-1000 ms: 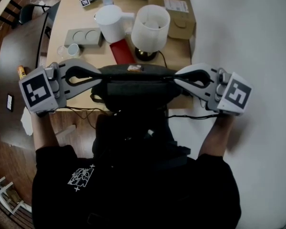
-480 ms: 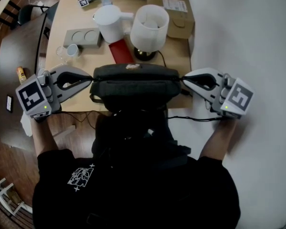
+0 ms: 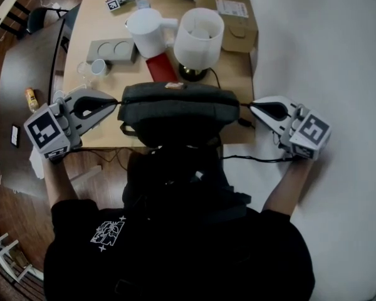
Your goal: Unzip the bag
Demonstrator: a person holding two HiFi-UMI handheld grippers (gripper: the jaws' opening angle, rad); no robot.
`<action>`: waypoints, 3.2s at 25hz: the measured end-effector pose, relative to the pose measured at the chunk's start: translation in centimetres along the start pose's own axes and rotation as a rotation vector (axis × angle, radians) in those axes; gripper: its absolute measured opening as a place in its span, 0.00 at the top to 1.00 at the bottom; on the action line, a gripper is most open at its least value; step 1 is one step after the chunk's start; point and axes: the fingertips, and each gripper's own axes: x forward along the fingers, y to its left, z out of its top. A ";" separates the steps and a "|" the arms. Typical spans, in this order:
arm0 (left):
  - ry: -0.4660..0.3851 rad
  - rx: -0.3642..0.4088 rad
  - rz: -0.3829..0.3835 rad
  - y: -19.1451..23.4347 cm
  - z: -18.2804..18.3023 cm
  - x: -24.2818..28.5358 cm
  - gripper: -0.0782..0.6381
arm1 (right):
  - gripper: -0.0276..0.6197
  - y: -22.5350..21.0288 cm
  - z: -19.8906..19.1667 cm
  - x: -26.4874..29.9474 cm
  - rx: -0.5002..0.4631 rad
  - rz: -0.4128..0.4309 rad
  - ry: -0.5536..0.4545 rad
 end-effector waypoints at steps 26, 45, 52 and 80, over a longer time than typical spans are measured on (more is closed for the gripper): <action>0.009 -0.162 0.083 1.1 -6.2 -1.6 0.88 | 0.93 -1.1 -3.0 -0.5 0.064 -0.078 0.129; 0.061 -0.233 0.110 1.2 -12.6 2.8 0.88 | 0.94 -2.1 -6.6 0.7 0.119 -0.086 0.212; 0.070 -0.258 0.116 1.6 -13.8 3.4 0.89 | 0.94 -3.1 -8.1 2.6 0.136 -0.074 0.226; 0.118 -0.281 0.115 1.1 -16.9 5.6 0.89 | 0.94 -3.0 -15.4 7.9 0.153 0.043 0.406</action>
